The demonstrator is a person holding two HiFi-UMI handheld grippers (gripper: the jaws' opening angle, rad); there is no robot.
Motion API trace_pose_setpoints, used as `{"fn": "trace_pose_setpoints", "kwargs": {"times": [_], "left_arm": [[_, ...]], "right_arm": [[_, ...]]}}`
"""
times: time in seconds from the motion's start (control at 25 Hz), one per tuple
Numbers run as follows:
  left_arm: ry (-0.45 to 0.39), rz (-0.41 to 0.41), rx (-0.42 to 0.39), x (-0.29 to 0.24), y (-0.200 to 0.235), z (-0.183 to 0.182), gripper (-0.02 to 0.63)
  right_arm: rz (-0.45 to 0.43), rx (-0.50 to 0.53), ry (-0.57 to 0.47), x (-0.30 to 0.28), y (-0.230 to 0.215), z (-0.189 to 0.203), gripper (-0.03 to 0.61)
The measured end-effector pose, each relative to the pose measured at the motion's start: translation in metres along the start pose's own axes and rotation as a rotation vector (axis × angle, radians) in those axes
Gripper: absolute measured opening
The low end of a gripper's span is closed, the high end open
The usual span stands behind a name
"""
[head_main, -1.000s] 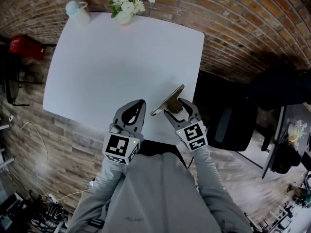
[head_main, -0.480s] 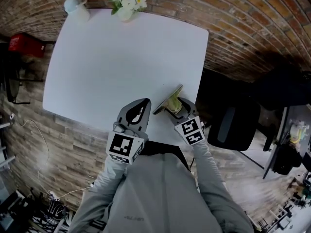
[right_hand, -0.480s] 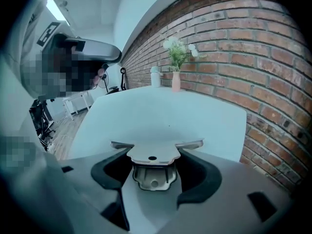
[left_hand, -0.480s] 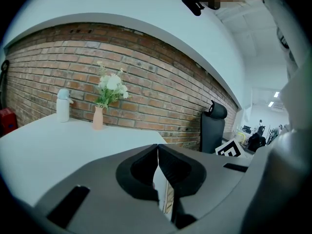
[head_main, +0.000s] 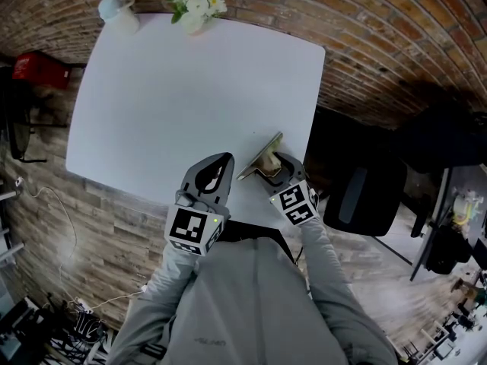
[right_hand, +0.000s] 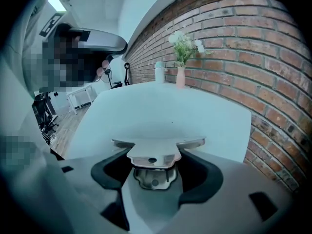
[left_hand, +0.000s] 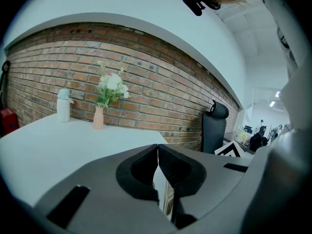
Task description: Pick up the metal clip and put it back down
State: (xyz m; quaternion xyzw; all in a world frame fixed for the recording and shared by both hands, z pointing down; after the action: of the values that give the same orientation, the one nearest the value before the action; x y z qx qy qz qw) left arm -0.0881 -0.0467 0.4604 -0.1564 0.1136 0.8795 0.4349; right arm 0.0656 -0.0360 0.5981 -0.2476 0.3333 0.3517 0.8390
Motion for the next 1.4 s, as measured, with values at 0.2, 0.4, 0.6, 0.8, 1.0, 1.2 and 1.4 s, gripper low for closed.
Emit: {"fn": "trace_pose_setpoints", "kwargs": {"times": [0.2,0.4,0.6,0.8,1.0,1.2,1.4], "left_arm": [[-0.003,-0.003,-0.003,0.000,-0.001,-0.002,0.027],[-0.010,-0.007,-0.006,0.002,-0.001,-0.006,0.026],[-0.030,-0.008,-0.021,0.004,-0.003,-0.014,0.027],[-0.059,-0.004,-0.039,0.011,-0.005,-0.027,0.027],[-0.102,0.004,-0.052,0.017,-0.007,-0.043,0.028],[-0.138,0.022,-0.072,0.024,-0.010,-0.058,0.026],[-0.171,0.047,-0.090,0.028,-0.012,-0.072,0.026]], "right_arm": [[-0.008,-0.009,0.008,0.000,-0.001,0.000,0.301],[-0.015,-0.005,-0.011,0.006,0.000,-0.004,0.304],[0.000,-0.012,-0.060,0.026,0.001,-0.014,0.304],[0.038,-0.073,-0.156,0.057,0.005,-0.029,0.304],[0.079,-0.087,-0.276,0.096,0.005,-0.051,0.300],[0.132,-0.114,-0.412,0.139,0.003,-0.073,0.252],[0.177,-0.135,-0.538,0.179,-0.001,-0.091,0.195]]}}
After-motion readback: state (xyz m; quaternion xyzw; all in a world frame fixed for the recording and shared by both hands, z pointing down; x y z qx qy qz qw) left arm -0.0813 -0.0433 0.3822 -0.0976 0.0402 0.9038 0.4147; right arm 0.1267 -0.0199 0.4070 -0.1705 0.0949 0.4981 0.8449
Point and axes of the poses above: the fingertips, and each gripper's own axes: x backward along the fingers, y to its left, z out of its underside, the point moved 6 cm from there along x, backward along the fingers, and after that the axes turned 11 degrees about -x, right-handed, at the moved point
